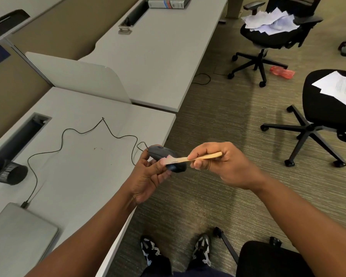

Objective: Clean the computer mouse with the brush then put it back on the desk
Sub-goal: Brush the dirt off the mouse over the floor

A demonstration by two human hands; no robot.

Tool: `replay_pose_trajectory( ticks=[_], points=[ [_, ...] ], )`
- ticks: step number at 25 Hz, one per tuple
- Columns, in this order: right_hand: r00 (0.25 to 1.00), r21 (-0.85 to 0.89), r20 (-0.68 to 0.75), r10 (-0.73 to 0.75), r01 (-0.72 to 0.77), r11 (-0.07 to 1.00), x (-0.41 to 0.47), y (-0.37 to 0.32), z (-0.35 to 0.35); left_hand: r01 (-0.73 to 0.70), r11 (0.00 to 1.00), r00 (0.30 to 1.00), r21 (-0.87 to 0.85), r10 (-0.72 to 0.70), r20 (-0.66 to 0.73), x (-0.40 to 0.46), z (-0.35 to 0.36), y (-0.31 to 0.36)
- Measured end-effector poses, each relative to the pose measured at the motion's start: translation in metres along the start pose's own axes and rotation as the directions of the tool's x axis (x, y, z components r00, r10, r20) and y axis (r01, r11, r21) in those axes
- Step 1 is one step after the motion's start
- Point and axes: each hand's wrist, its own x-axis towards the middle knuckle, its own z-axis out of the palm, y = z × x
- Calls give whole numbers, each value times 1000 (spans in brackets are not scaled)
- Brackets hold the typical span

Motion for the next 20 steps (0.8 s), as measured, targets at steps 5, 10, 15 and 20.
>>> replay_pose_trajectory(
  ticks=[5,10,15,20],
  points=[
    [986,-109,124,115,-101,989,-7,-6,-10,-24,999,999,-31,26,40,1,1,4],
    [995,65,-104,-9,15,998,-3,-13,-6,-32,999,999,37,31,20,1,3,5],
    [995,-80,-93,-32,25,997,1,-10,6,-46,998,999,42,47,-14,1,7,2],
    [998,-79,-63,2,-7,997,-6,-5,3,-54,998,998,-17,54,-26,0,7,2]
  ],
)
